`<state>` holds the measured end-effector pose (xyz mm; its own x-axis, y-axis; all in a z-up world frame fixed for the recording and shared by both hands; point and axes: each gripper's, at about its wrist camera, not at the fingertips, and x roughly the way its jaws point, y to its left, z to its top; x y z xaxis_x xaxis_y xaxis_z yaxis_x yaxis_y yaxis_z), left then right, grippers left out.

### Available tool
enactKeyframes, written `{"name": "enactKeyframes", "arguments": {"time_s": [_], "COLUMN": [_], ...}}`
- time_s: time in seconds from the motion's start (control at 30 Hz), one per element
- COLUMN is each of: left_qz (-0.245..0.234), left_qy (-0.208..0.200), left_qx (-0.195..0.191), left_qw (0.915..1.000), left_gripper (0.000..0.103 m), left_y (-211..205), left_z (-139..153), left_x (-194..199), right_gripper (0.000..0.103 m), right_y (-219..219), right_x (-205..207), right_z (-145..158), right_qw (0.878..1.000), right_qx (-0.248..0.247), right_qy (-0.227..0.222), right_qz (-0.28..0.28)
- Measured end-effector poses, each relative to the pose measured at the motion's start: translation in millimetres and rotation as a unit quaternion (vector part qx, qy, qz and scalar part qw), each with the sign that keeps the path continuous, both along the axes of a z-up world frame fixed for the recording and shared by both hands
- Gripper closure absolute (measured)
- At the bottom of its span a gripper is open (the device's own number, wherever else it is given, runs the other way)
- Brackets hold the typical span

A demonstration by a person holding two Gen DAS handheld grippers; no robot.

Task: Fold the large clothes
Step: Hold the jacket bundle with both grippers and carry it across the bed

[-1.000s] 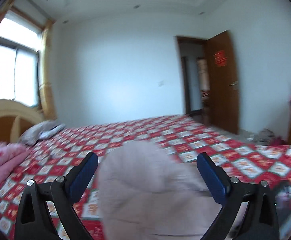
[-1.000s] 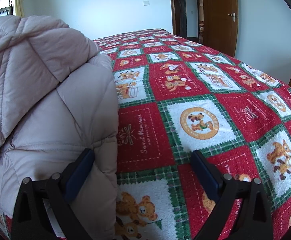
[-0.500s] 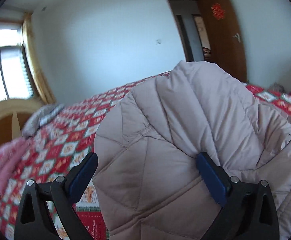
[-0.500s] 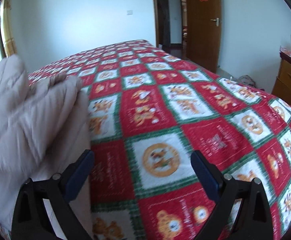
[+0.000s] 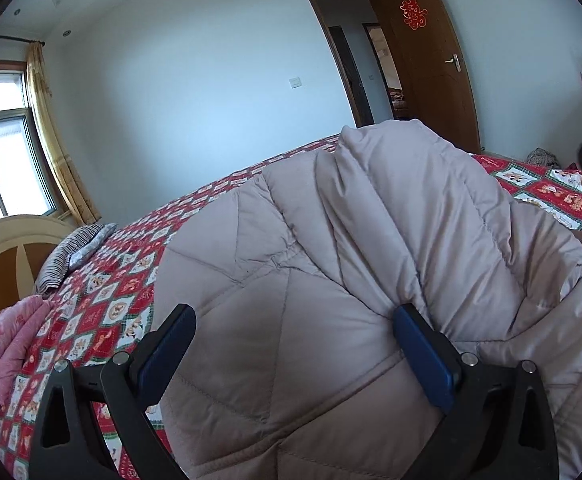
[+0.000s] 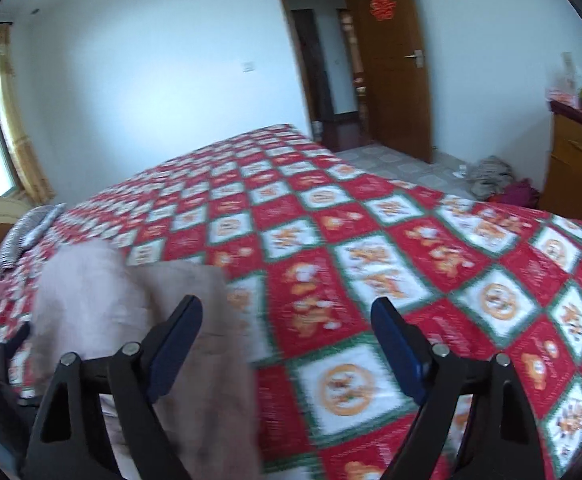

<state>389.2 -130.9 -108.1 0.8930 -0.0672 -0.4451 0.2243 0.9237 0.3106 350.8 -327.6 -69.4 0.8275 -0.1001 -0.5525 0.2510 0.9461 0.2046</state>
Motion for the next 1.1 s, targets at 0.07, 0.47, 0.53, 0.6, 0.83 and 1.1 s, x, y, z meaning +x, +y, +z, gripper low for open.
{"name": "enactKeyframes", "arguments": {"time_s": [0.07, 0.47, 0.53, 0.6, 0.83, 1.1], "left_qz": [0.002, 0.115, 0.115, 0.1, 0.11, 0.119], "left_qy": [0.002, -0.001, 0.03, 0.043, -0.014, 0.095], "left_qx": [-0.001, -0.132, -0.124, -0.105, -0.065, -0.13], "left_qw": [1.0, 0.9845, 0.9852, 0.9885, 0.9917, 0.9798], "left_gripper": [0.003, 0.003, 0.003, 0.003, 0.003, 0.001], "left_y": [-1.0, 77.4, 76.8, 66.3, 46.0, 66.5], "left_z": [-0.3, 26.3, 19.4, 12.3, 24.2, -5.5], "left_x": [0.6, 11.4, 25.6, 30.7, 17.5, 57.0], "right_gripper": [0.014, 0.02, 0.02, 0.02, 0.021, 0.021], "right_y": [20.7, 62.5, 69.1, 81.7, 86.6, 70.8], "right_x": [10.8, 43.7, 41.1, 38.0, 72.9, 60.3], "right_z": [4.1, -35.4, -23.4, -4.1, -26.2, -68.3], "right_qw": [1.0, 0.992, 0.991, 0.99, 0.989, 0.99], "right_qx": [-0.006, -0.081, -0.099, -0.118, -0.097, -0.051], "right_qy": [-0.001, 0.09, 0.084, 0.064, 0.088, 0.104], "right_qz": [0.027, 0.034, 0.033, 0.042, 0.07, 0.083]}}
